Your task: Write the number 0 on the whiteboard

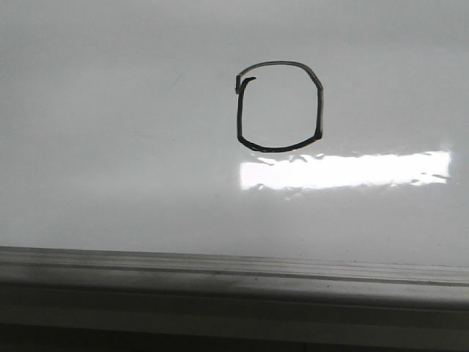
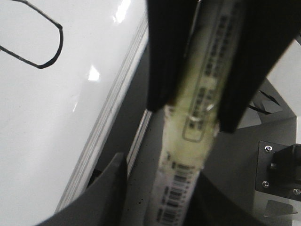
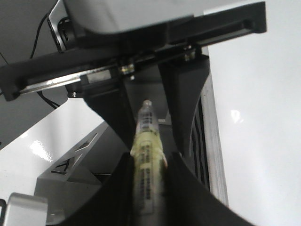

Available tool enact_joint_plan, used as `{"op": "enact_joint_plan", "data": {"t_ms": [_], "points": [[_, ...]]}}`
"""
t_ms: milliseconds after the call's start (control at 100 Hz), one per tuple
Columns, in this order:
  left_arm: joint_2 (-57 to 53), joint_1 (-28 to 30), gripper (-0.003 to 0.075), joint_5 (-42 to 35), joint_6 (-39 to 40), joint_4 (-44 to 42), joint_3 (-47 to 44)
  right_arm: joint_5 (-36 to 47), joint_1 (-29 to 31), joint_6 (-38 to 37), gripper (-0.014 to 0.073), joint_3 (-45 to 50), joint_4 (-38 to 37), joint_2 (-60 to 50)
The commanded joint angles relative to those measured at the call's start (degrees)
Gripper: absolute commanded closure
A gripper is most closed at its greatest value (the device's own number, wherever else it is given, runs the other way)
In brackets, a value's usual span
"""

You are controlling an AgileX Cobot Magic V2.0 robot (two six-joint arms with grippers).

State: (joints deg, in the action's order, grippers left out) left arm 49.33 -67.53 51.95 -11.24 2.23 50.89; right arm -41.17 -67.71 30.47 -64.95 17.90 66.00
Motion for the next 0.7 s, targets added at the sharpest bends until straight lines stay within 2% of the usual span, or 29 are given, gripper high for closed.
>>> {"op": "enact_joint_plan", "data": {"t_ms": [0, 180, 470, 520, 560, 690], "points": [[-0.19, 0.21, 0.0573, -5.02, 0.47, -2.23, 2.04, 0.94, -1.03, 0.53, 0.0642, -1.89, 3.74, -1.59], [-0.19, 0.21, 0.0741, -5.13, 0.47, -2.23, 2.04, 1.06, -1.03, 0.53, 0.0642, -1.89, 3.74, -1.59], [-0.19, 0.21, 0.0739, -9.11, 0.47, -1.16, 2.04, 1.19, -1.03, 0.53, 0.0617, -1.89, 3.74, -1.59], [-0.19, 0.21, 0.0740, -10.44, 0.47, -0.59, 2.04, 1.89, -1.03, 0.53, 0.0557, -1.89, 3.36, -1.59], [-0.19, 0.21, 0.0740, -11.41, 0.47, -0.28, 2.04, 2.67, -1.03, 0.53, 0.0468, -1.89, 2.90, -1.59], [-0.19, 0.21, 0.0740, -12.65, 0.47, 0.43, 2.04, 5.91, -0.65, 0.53, 0.0114, -1.89, 1.51, -1.74]]}}
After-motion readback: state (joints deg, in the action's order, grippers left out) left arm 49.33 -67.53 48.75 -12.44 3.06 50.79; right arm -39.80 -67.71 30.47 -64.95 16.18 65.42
